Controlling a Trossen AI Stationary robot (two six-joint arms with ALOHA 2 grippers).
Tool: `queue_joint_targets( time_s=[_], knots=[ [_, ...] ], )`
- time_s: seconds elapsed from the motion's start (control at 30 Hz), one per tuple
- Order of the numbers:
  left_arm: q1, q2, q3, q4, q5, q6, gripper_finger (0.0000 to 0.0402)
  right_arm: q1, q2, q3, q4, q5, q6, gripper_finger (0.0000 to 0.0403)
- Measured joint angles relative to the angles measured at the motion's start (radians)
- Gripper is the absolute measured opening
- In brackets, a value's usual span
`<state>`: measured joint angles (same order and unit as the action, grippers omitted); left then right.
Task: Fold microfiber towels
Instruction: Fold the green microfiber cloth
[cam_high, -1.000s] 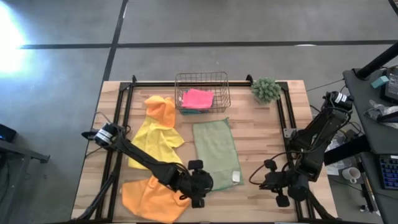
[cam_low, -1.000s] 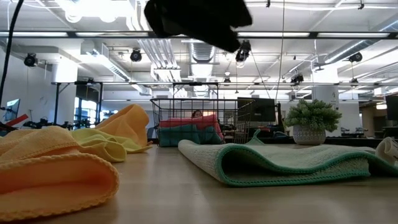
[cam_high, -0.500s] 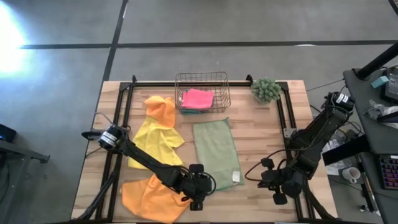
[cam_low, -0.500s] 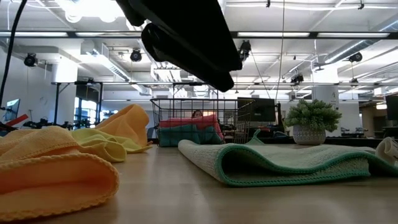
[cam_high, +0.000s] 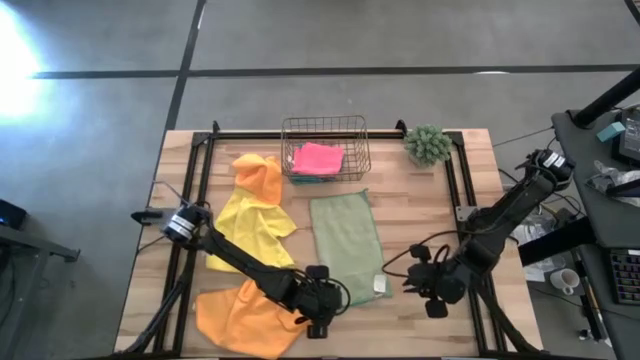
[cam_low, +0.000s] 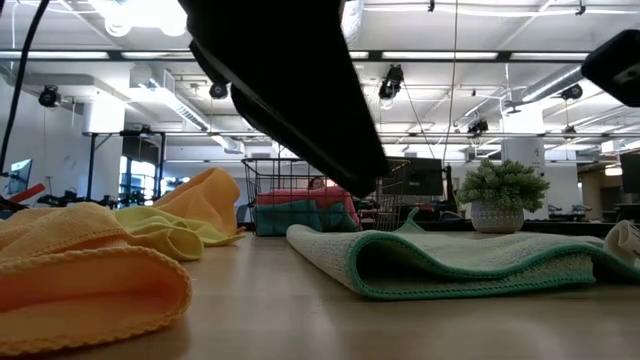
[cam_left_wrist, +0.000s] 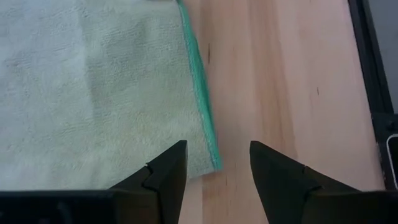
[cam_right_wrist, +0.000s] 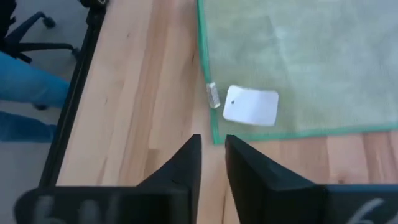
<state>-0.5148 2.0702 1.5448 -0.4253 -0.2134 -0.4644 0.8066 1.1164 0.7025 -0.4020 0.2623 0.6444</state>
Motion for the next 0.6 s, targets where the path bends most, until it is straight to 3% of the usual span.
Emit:
queue_joint_targets(
  time_s=[0.23, 0.6],
  knots=[
    [0.000, 0.012, 0.000, 0.046, 0.001, 0.052, 0.0160, -0.002, 0.044, -0.001, 0.094, -0.001, -0.152, 0.0107],
    [-0.002, 0.027, -0.015, 0.052, 0.005, 0.054, 0.0160, -0.026, 0.316, 0.037, 0.339, 0.057, -0.382, 0.0134]
  ],
)
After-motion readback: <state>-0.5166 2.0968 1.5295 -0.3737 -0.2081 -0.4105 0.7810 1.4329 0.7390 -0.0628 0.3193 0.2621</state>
